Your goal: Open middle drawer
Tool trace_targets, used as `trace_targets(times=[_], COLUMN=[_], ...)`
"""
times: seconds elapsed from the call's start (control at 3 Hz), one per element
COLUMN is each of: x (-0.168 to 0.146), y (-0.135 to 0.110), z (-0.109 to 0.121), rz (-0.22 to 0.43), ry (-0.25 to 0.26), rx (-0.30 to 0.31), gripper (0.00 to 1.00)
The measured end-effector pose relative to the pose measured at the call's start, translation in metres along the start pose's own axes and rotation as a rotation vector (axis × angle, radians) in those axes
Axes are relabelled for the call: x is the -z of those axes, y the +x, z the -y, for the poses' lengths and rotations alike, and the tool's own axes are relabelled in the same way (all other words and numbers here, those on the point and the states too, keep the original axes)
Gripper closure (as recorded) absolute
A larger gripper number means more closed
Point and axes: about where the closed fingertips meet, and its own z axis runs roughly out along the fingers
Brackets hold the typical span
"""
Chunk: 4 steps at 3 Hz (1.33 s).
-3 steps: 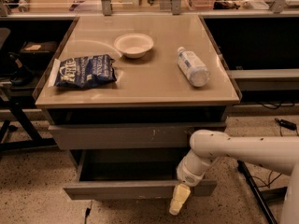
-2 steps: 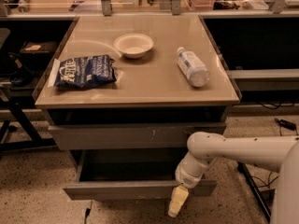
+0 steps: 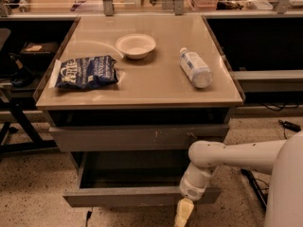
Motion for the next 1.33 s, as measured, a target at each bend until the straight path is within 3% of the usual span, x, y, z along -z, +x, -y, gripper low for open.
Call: trace_targets(times=[0.33, 0.67, 1.0, 1.33], x=[0.0, -0.001, 0.001, 0.005], y=[0.0, 0.018, 0.024, 0.04], z=[0.0, -0.03, -0.041, -0.067], rz=[0.0, -0.016, -0.019, -0.022], ry=[0.0, -0.042, -0.056, -0.084], rx=[0.0, -0.026, -0.036, -0.066], gripper=[0.0, 0.0, 0.0, 0.0])
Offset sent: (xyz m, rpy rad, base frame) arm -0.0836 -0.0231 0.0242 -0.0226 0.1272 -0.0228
